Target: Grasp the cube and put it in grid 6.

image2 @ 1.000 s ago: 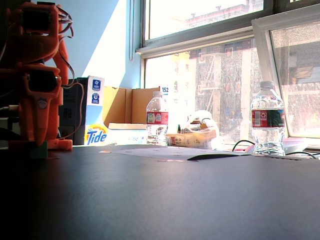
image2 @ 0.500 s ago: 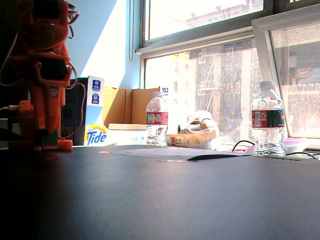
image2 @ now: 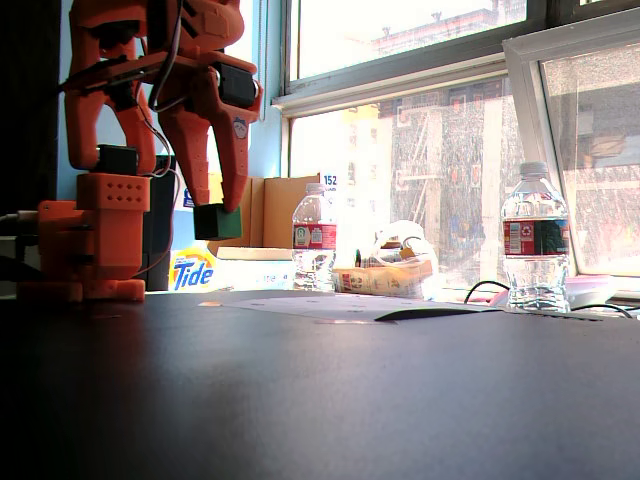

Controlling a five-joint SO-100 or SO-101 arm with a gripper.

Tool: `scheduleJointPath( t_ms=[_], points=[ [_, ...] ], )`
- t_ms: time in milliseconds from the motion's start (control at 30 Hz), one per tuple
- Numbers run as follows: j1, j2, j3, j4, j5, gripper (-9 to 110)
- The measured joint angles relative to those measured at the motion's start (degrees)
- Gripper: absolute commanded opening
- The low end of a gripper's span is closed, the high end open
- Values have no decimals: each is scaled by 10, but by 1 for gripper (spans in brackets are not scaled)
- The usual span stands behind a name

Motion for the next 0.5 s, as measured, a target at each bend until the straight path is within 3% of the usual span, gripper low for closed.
scheduleJointPath(
  t_ms=[500],
  points=[
    [-228, -155, -147, 40, 81, 0]
  ],
)
